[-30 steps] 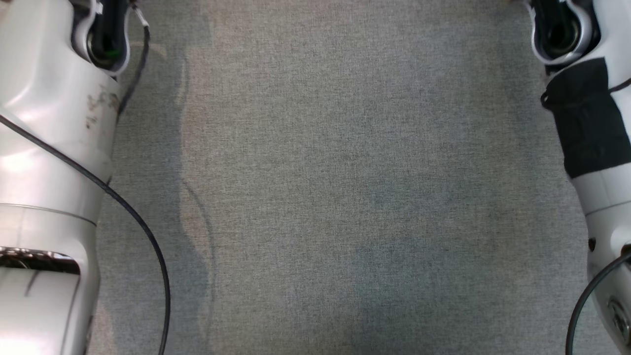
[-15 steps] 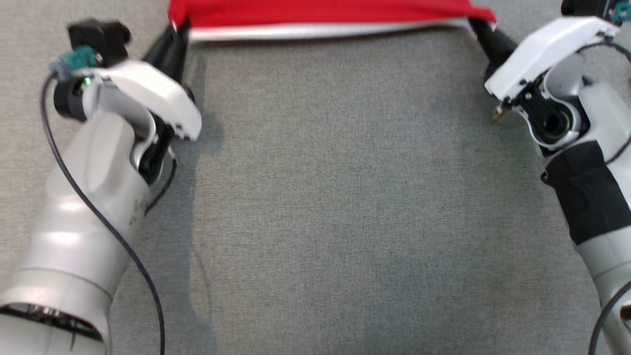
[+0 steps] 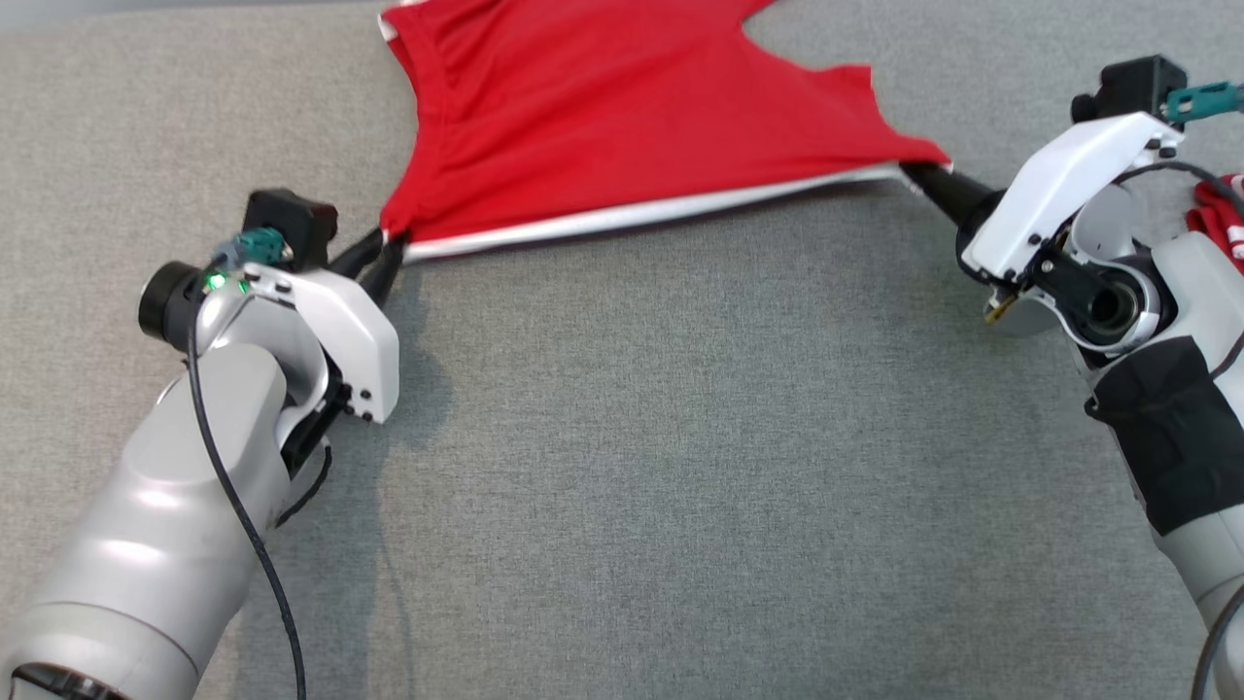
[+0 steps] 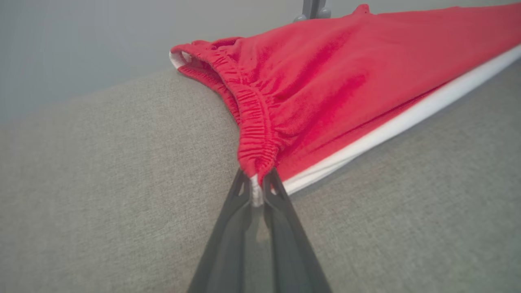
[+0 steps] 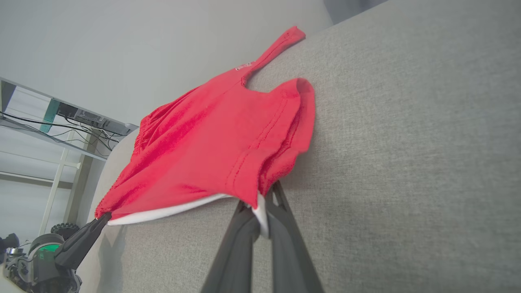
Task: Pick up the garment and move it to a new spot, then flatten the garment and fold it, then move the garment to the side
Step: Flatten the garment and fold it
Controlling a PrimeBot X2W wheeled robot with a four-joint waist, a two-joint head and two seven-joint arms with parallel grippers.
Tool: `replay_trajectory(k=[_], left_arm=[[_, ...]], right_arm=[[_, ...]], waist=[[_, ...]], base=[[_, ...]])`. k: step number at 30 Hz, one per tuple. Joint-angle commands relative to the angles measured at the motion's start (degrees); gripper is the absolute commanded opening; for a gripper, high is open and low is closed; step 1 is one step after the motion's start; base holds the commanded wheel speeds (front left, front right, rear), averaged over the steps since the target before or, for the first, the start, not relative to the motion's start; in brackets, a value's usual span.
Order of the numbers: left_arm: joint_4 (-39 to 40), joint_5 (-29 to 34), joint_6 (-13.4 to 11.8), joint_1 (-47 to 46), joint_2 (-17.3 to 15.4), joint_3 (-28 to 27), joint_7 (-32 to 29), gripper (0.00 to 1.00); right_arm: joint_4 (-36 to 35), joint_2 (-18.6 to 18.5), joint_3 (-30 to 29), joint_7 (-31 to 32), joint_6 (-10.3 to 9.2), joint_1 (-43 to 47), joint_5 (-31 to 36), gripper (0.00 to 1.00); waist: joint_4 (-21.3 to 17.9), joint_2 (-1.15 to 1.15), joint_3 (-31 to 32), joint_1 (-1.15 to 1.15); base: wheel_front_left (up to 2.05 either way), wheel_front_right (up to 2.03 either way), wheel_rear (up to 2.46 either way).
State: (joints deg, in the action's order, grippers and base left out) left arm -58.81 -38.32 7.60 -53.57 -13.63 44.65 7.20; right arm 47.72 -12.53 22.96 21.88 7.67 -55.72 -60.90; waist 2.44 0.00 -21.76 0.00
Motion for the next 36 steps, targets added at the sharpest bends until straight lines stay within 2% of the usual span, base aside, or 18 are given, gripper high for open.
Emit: replay_trajectory(k=[1, 11, 20, 27, 31, 36], left_arm=[[-0.68, -0.21, -0.25, 1.36, -2.42, 1.28, -0.84, 0.00], [1.28, -1.43, -0.33, 5.10, -5.43, 9.92, -3.47, 0.00], [6.08, -4.96, -0.46, 9.35, -8.98, 16.21, -6.73, 0.00], [10.37, -8.01, -0.59, 13.07, -12.31, 19.31, -8.95, 0.00], [15.57, -11.28, -0.59, 16.42, -14.31, 21.65, -11.35, 0.00], [22.82, -14.19, -0.60, 19.52, -18.83, 23.74, -14.25, 0.00]], right_arm=[[0.40, -2.37, 0.35, 0.82, -0.33, 0.99, 0.32, 0.00], [-1.38, -7.35, 5.53, 9.43, -0.41, 5.31, -0.48, 0.00], [-6.26, -13.66, 8.38, 21.68, -0.46, 11.24, -2.43, 0.00], [-11.00, -17.10, 7.83, 27.33, -0.48, 18.14, -4.47, 0.00], [-14.85, -18.75, 6.42, 30.18, -0.48, 23.81, -5.79, 0.00], [-19.84, -21.41, 3.65, 33.07, -0.48, 30.55, -5.52, 0.00]], waist=[[0.13, 0.00, 1.25, 0.00], [0.17, 0.00, 6.24, 0.00], [0.75, 0.00, 10.74, 0.00], [1.27, 0.00, 14.47, 0.00], [1.80, 0.00, 16.60, 0.00], [2.36, 0.00, 18.73, 0.00]], base=[[0.00, 0.00, 0.00], [0.00, 0.00, 0.00], [0.00, 0.00, 0.00], [0.00, 0.00, 0.00], [0.00, 0.00, 0.00], [0.00, 0.00, 0.00]])
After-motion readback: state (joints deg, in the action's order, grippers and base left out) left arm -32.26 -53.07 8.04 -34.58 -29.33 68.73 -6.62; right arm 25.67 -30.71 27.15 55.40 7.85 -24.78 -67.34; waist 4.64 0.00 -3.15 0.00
